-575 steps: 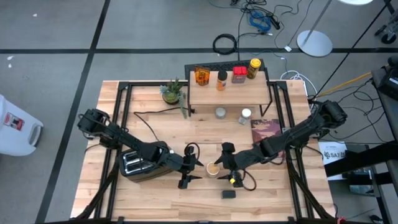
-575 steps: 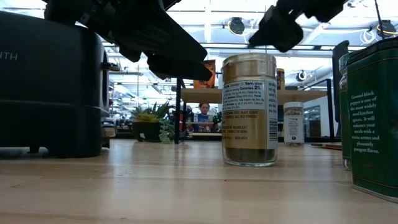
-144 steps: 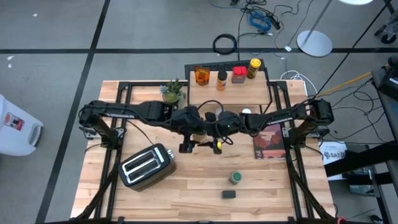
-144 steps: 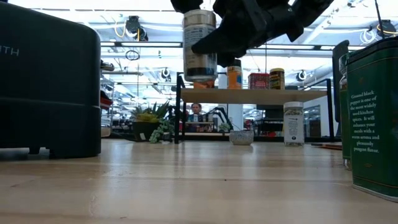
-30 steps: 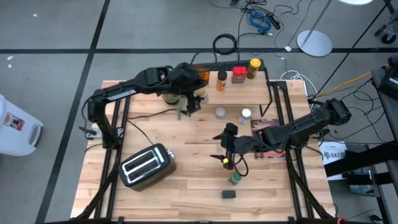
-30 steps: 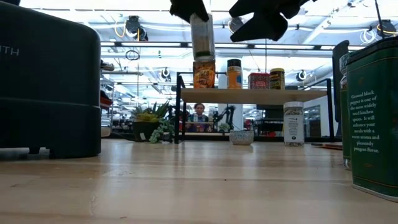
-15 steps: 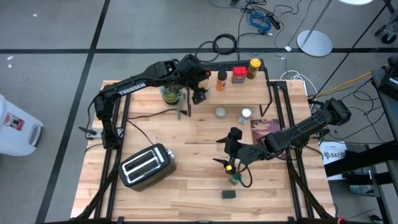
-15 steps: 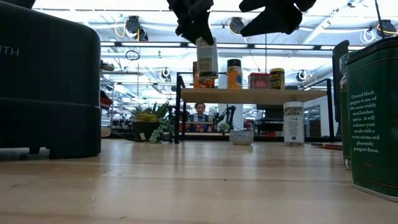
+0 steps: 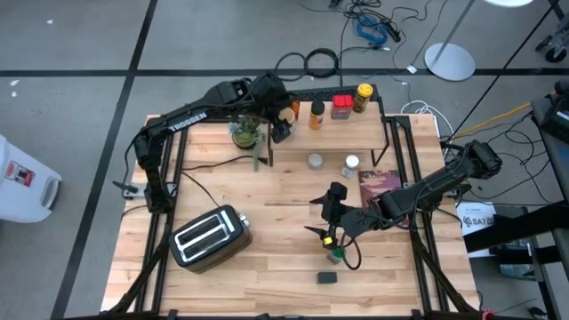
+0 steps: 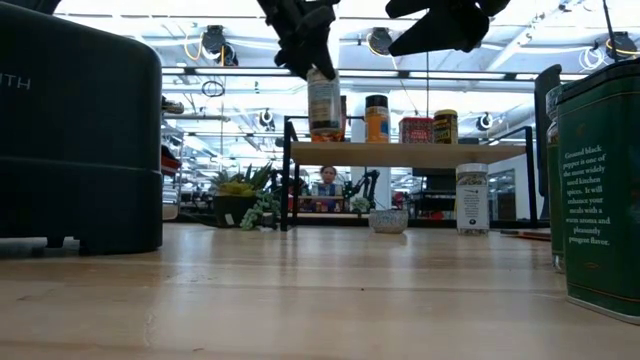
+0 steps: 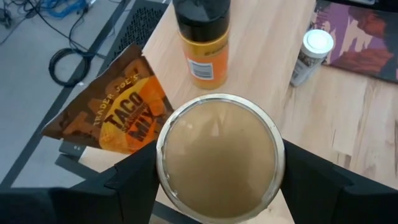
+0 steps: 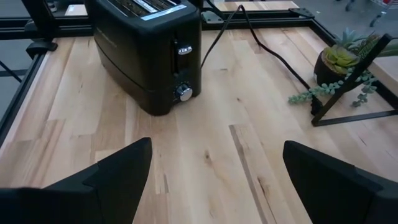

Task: Shelf spices
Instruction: Put the brown seasoning bottle on the shelf

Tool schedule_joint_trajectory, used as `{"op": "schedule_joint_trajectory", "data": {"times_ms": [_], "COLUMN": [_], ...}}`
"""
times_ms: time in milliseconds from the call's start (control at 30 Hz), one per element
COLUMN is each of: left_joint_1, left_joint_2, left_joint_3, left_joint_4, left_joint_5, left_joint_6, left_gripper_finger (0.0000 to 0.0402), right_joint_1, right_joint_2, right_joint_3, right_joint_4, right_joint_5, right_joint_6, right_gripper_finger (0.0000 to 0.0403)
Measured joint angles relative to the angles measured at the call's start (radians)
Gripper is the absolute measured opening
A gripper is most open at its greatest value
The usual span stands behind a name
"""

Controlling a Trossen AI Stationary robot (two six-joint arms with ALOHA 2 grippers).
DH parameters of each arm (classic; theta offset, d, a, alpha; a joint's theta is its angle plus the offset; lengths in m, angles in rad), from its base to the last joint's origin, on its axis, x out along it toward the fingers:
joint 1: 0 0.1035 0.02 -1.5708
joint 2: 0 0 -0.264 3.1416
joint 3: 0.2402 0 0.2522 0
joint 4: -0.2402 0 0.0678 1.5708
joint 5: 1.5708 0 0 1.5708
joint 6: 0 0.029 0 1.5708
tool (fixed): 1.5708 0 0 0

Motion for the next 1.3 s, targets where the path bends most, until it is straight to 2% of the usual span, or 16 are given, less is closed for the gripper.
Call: {"op": "schedule_joint_trajectory", "data": {"times_ms": [633, 833, 1300], "left_joint_1": [0.018, 0.018, 0.003], "left_joint_2": [0.056, 0.056, 0.056], "left_joint_3": [-0.001, -0.001, -0.001], "left_joint_4": [-0.003, -0.004, 0.006], "left_joint_5": [0.02, 0.021, 0.02], "left_joint_6": [-0.025, -0.016, 0.029], "left_gripper_finger": [0.028, 0.03, 0.0306], "right_joint_1": [0.002, 0.002, 0.002], "right_joint_2": [0.0, 0.0, 0.0], "right_joint_3": [0.0, 0.0, 0.0], "right_joint_4": [-0.011, -0.011, -0.013], "right_joint_5": [0.0, 0.0, 0.0], "right_joint_6": [0.0, -0.002, 0.0], "right_gripper_finger": [0.035, 0.035, 0.035]}}
